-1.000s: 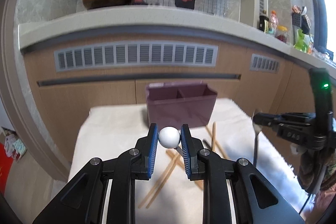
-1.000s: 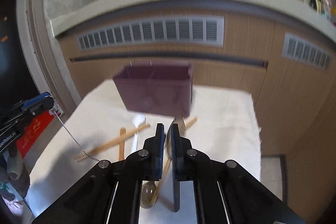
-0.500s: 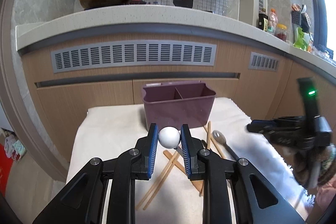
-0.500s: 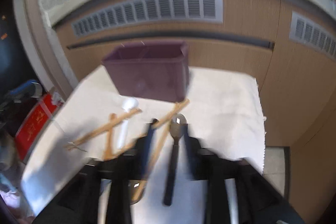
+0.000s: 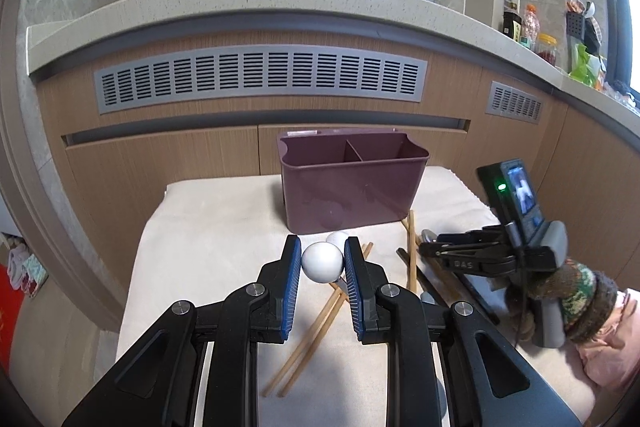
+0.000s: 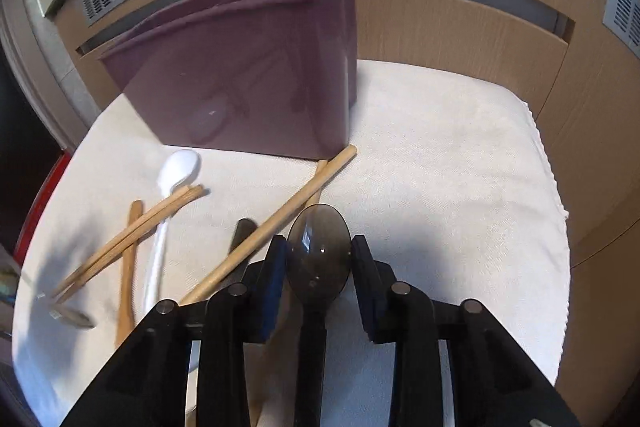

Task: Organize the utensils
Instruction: 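Lift both held spoons and carry them over the maroon holder, then open the right tool dropping its spoon into the holder while the left tool releases its spoon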

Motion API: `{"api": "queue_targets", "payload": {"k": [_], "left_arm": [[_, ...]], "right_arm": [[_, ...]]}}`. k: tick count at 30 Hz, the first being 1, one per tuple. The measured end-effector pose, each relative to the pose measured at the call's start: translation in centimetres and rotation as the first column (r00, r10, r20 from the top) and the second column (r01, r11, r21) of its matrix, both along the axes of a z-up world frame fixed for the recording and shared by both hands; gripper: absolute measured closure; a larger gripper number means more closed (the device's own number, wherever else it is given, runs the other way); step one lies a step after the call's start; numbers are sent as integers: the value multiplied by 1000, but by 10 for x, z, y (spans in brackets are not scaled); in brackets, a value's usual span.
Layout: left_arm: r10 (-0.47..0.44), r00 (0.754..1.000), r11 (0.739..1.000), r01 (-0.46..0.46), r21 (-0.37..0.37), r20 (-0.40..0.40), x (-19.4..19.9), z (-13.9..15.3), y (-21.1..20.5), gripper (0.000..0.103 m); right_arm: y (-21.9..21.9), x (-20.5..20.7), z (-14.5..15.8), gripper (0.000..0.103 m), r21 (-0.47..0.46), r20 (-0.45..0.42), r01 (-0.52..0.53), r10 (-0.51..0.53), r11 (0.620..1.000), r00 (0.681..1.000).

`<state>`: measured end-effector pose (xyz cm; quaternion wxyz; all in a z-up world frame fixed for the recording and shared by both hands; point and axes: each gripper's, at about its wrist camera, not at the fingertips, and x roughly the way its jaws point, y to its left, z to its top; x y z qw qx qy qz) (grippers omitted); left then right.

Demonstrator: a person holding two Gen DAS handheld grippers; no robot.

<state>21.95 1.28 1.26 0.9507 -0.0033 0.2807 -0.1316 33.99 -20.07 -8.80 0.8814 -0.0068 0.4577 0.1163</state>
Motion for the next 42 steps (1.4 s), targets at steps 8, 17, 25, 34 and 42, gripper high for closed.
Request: {"api": "queue_targets", "payload": {"k": [8,17,25,34,42], "left_arm": [[-3,1000,1000,3,-14,7,-3,2,-3,80],[-31,990,999,32,-6,136,2,71,-10,80],[-8,929,998,-14,57,370,52,169,-24,80],[20,942,996,-47,75,334,128,141,-29,80],[16,970,998,-31,60,242,176,91,-30,80]], "right_arm": [[-15,-59,63,74,92,166,-3,-13,996,986],[-13,-87,166,74,127,411,-47,-9,991,912],[2,-43,276,73,114,677,-31,-54,993,734],[23,41,240,73,158,640,-19,-88,987,764],[25,87,185,73,165,588,3,-101,986,802]]}}
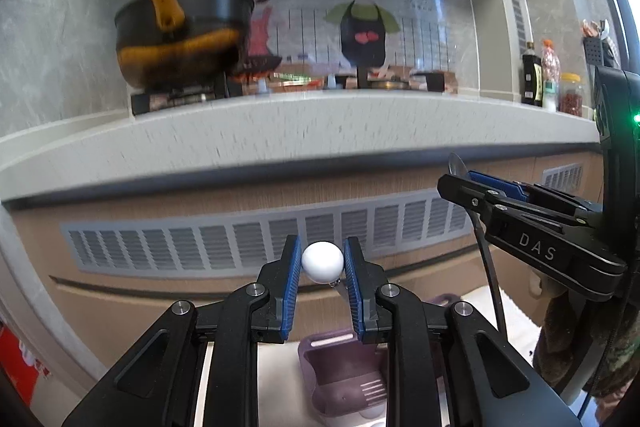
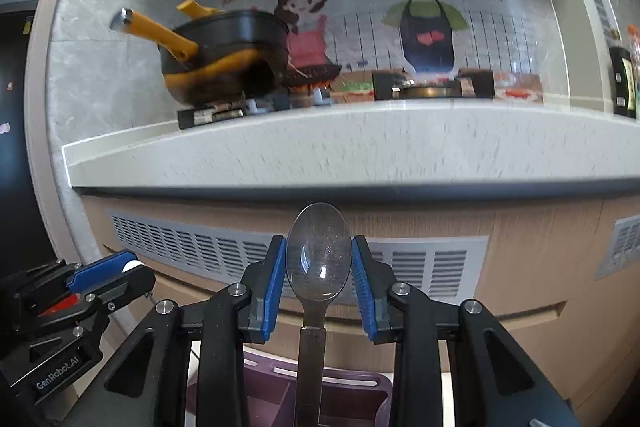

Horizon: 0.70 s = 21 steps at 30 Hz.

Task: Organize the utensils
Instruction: 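Open the right tool dropping its spoon into the holder while the left tool releases its spoon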

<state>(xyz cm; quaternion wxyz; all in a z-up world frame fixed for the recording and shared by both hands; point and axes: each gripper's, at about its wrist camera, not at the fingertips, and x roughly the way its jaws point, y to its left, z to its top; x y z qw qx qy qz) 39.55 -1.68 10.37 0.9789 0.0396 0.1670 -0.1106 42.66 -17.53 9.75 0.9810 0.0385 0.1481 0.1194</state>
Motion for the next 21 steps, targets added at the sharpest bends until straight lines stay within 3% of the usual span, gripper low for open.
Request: {"api": "queue_targets", "payload": {"k": [6,11,17,21], "left_arm": [[-5,998,1000,5,5,-65,15,-30,-6,80],[1,997,1000,-1,4,-77,17,-37,-9,80],[4,996,999,-2,34,-87,16,-41,-13,80],[2,990,1000,1,22,-142,22,-59,-15,78]], "right_arm": [[-2,14,-28,73,-14,-17,24,-24,1000,1000],[-9,13,-26,73,0,19,58,-58,998,998],[0,11,-32,72,-81,68,67,-61,994,996],[-1,14,-47,70,-91,37,40,-36,995,999]]}}
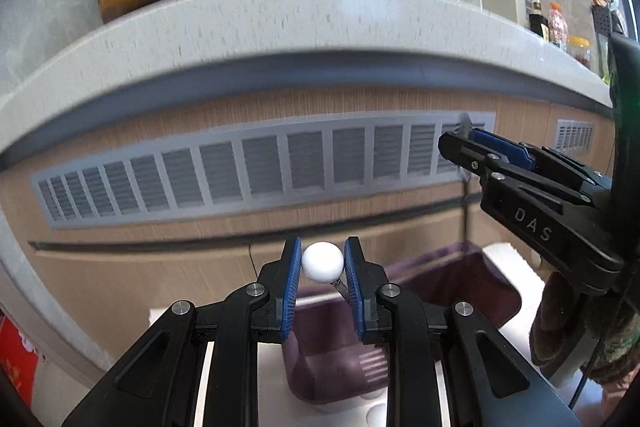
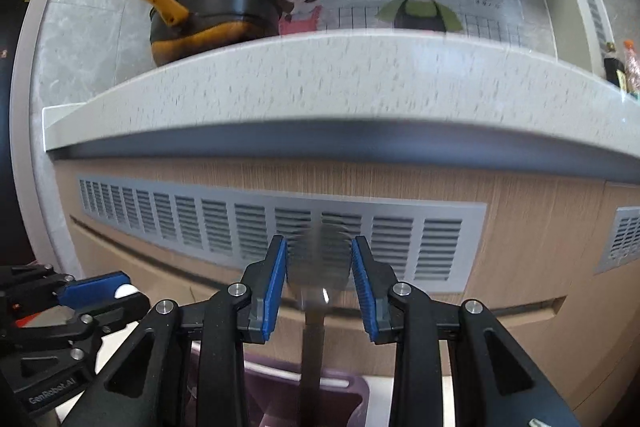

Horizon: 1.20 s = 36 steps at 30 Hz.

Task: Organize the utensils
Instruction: 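Open the right tool dropping its spoon into the holder while the left tool releases its spoon, then grasp a wooden chopstick with the right tool while the left tool grasps another chopstick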

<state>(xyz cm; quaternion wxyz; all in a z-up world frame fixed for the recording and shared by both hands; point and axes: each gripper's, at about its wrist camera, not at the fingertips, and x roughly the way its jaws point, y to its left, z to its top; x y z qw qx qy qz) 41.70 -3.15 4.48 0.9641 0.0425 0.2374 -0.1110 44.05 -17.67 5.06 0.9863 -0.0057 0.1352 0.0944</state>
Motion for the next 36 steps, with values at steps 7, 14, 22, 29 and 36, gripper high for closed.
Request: {"api": "queue_targets", "payload": {"k": [7,14,22,29,36], "left_arm": [[20,1000,997,-21,-72,-20,-13,-3,18,47],[37,993,994,-48,-97,-108,-82,-32,51,25],[-5,944,995,-27,-95,-330,-144,-97,30,24],[-5,927,993,-41,-114,-375,-178,-105,27,19],[-60,930,995,26,-96,-364,-197,-98,15,19]], "right_arm": [[-12,-31,-1,37,-53,-123,-22,16,998,992],[-27,-106,-67,27,-118,-434,-42,-14,992,901],[-14,-150,-147,90,-93,-640,-84,4,992,768],[-18,-211,-148,94,-79,-658,-108,30,991,752],[-28,-261,-136,90,-55,-641,-128,63,990,765]]}}
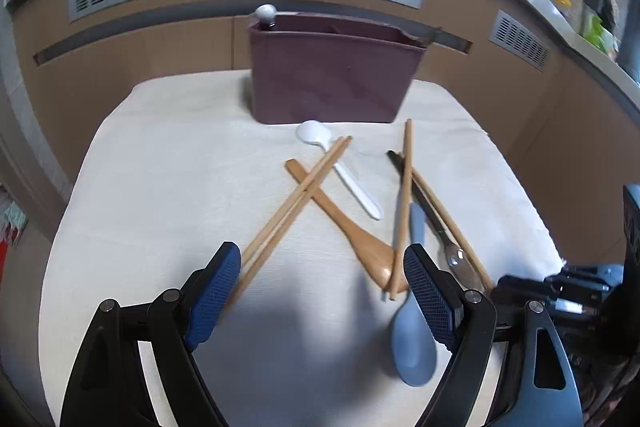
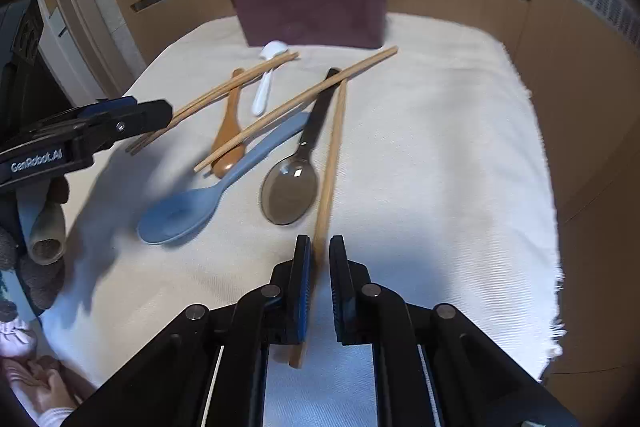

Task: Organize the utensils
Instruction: 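Grasp a wooden chopstick with the right tool while the left tool grasps another chopstick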

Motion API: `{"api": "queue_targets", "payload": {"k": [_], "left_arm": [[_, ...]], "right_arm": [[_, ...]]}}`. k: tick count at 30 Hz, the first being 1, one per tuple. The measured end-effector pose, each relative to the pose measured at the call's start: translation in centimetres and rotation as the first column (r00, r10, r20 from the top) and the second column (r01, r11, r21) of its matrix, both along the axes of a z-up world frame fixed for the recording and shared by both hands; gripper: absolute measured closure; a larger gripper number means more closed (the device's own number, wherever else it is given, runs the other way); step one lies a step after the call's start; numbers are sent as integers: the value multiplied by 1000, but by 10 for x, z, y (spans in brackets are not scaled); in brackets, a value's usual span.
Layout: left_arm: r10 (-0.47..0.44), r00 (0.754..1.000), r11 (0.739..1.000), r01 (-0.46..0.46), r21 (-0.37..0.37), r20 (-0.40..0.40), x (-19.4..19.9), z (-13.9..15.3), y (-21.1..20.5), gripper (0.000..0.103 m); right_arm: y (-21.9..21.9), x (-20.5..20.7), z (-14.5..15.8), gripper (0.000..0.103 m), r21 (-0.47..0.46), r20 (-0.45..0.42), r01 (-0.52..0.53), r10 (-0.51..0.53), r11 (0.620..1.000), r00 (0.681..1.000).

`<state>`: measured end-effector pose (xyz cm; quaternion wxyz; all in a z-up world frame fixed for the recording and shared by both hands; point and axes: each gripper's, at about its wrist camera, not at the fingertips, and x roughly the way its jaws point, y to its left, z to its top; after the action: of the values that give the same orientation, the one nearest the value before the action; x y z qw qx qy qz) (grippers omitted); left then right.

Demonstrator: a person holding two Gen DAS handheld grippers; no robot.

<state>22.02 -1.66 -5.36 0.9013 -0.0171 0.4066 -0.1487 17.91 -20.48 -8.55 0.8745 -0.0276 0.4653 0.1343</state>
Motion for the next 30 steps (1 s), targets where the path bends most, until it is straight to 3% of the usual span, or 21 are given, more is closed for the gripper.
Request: {"api": "queue_targets", "payload": {"k": [5,9,11,14,17,18,19,20,22,23,25,28,30], "left_arm": [[-36,999,999,35,32,38,-11,5,-9,19],[-4,999,999,2,35,40,-6,4,-1,21],[14,999,999,-16,34,44,-4,3,5,26],[44,999,999,-44,23,29,2,0,17,41],[46,999,999,-47,9,14,7,-3,22,42],[50,999,999,-50,6,7,9,-4,23,42],[54,999,999,-54,3,4,10,-5,24,42],[56,998,998,-56,-1,1,11,-6,25,42],[55,998,998,-55,-6,-2,13,-8,25,42],[52,999,999,-52,-4,-2,13,-8,24,42],[39,999,999,-39,-3,-5,15,-10,21,42],[10,1000,1000,-10,-1,-13,16,-11,14,42],[-21,1000,1000,21,2,-19,18,-12,5,42]], "right_arm": [[-12,19,12,37,-50,75,59,-55,997,996],[0,52,13,37,-149,114,73,-56,986,992],[7,66,11,23,-202,115,69,-47,977,992],[17,84,12,11,-270,135,90,-54,959,989],[20,96,16,11,-201,121,42,-18,979,993],[22,99,16,12,-175,109,22,-3,984,994],[25,102,15,21,-167,109,10,9,986,994],[27,104,13,43,-175,112,8,12,985,994],[32,112,6,68,-175,76,-10,24,984,997],[31,116,2,74,-144,35,-24,30,989,999],[27,120,-2,75,-90,12,-12,13,996,1000],[22,120,-3,97,-63,-15,-10,9,998,1000],[17,114,-5,97,-49,-32,-4,2,999,999]]}}
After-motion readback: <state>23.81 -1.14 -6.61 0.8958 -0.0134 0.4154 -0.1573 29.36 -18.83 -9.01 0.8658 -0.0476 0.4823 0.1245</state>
